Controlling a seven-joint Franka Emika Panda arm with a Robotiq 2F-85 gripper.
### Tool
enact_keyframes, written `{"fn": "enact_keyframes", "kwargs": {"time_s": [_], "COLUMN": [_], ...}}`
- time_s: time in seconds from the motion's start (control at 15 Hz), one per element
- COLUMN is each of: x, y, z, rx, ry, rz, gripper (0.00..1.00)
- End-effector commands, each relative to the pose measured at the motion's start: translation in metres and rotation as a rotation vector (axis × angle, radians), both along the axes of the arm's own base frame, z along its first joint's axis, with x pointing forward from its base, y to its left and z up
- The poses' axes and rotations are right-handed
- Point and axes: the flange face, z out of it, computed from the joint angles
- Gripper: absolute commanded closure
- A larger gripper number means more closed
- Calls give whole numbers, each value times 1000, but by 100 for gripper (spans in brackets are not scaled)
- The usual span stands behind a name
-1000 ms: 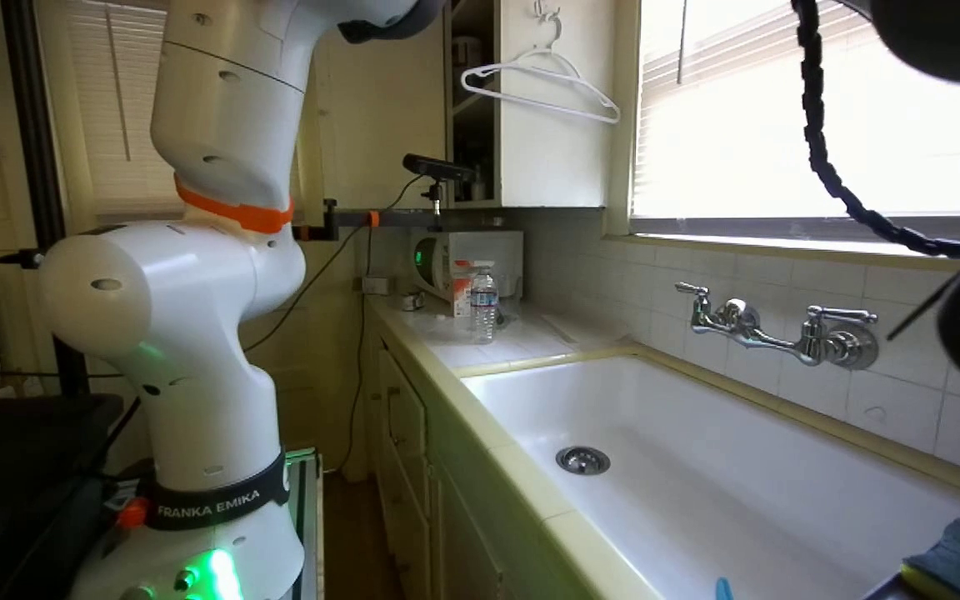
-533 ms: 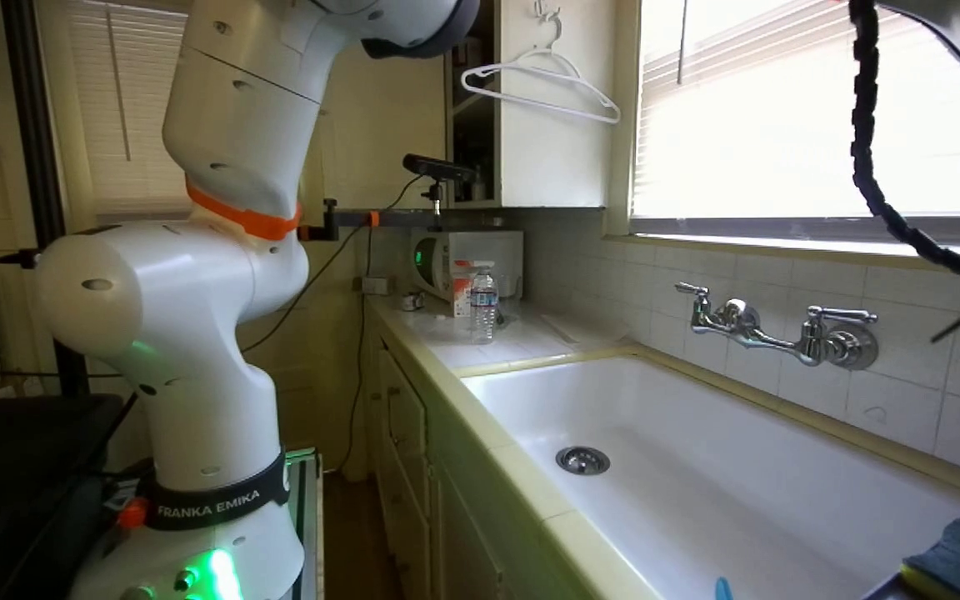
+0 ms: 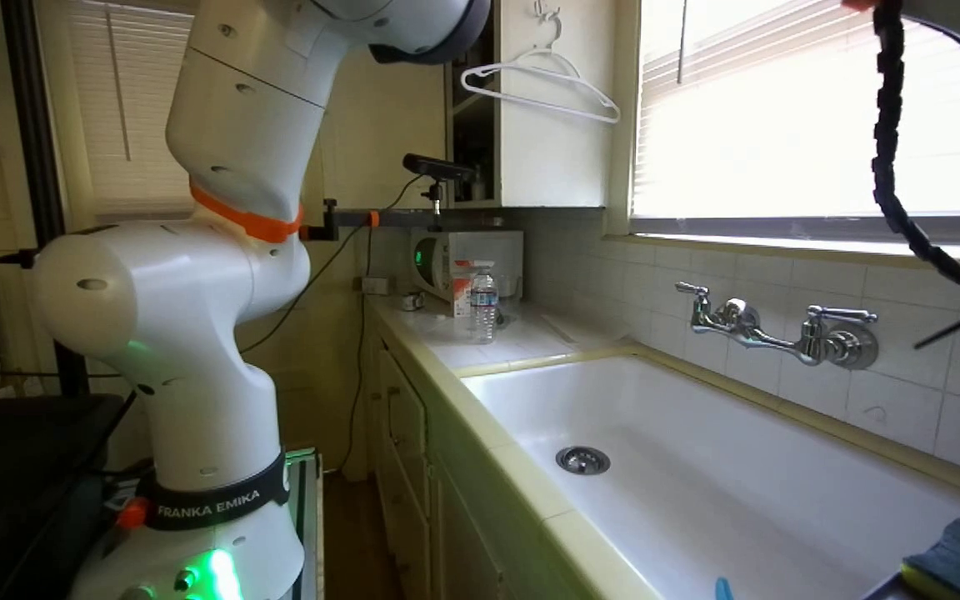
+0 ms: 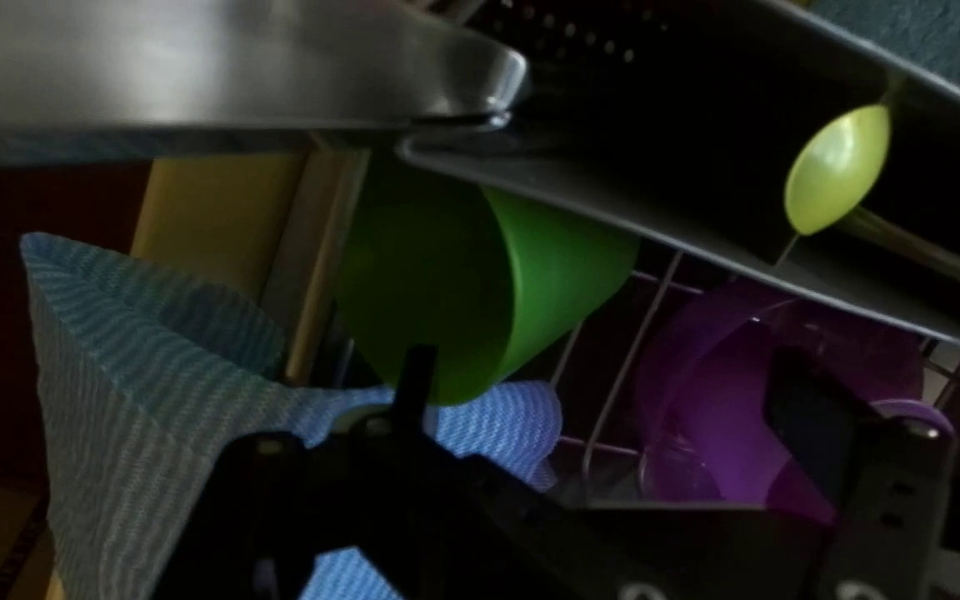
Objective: Move the green cup from the right side of the table to the left side
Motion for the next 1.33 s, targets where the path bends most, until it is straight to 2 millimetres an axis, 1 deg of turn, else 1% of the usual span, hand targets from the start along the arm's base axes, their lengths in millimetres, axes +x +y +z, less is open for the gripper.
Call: {"fn": "enact_keyframes", "kwargs": {"time_s": [0.0, 0.07, 0.13, 0.2, 0.47, 0.53, 0.73, 1.27], "x": [-1, 0, 0, 1, 4, 5, 7, 3], "y": [-6, -7, -7, -7, -8, -9, -9, -13], "z": [-6, -8, -9, -11, -13, -13, -9, 17], "rx": [38, 40, 45, 48, 50, 53, 53, 17], "ry": [18, 16, 16, 16, -10, -15, -27, -61], "rz": [-30, -33, -33, -36, -55, -59, -61, -45], "gripper": [16, 25, 32, 42, 71, 80, 99, 99]}}
